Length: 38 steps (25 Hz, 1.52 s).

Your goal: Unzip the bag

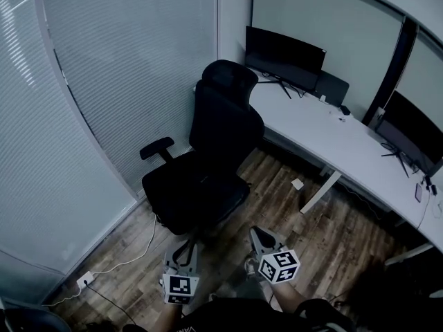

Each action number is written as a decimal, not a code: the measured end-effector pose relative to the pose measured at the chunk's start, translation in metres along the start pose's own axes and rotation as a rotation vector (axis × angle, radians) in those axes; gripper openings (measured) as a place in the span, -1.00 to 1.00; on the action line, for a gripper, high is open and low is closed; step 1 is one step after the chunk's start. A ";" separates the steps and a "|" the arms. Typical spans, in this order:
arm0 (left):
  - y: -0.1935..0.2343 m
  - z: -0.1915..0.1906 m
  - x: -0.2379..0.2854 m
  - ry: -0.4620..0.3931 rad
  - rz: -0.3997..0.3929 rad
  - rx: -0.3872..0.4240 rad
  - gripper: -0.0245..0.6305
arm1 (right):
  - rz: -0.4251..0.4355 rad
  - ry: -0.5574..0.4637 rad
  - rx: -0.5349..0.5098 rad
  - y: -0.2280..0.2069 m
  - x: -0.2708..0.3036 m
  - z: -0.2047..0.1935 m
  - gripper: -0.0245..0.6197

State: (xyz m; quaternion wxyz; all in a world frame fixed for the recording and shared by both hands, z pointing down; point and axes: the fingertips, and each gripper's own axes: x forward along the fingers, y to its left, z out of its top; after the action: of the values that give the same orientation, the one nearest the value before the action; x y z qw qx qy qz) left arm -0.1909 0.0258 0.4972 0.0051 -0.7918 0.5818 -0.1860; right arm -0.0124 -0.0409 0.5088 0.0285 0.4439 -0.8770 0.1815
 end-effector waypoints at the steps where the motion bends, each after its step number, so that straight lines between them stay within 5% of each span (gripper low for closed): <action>1: 0.000 -0.001 -0.005 -0.011 -0.006 -0.002 -0.73 | -0.004 -0.001 -0.001 0.005 -0.003 -0.003 -0.77; 15: -0.011 0.010 -0.058 -0.072 -0.014 0.010 -0.86 | 0.005 0.008 -0.033 0.052 -0.058 -0.019 -0.78; 38: -0.098 0.032 -0.116 -0.073 0.014 -0.024 -0.87 | 0.058 0.028 -0.108 0.048 -0.159 -0.016 -0.78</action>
State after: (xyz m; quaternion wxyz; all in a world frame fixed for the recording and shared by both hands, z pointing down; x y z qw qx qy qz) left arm -0.1209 0.1579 0.4557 0.0183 -0.7940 0.5888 -0.1500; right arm 0.0443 0.1126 0.4759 0.0595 0.4133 -0.8977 0.1408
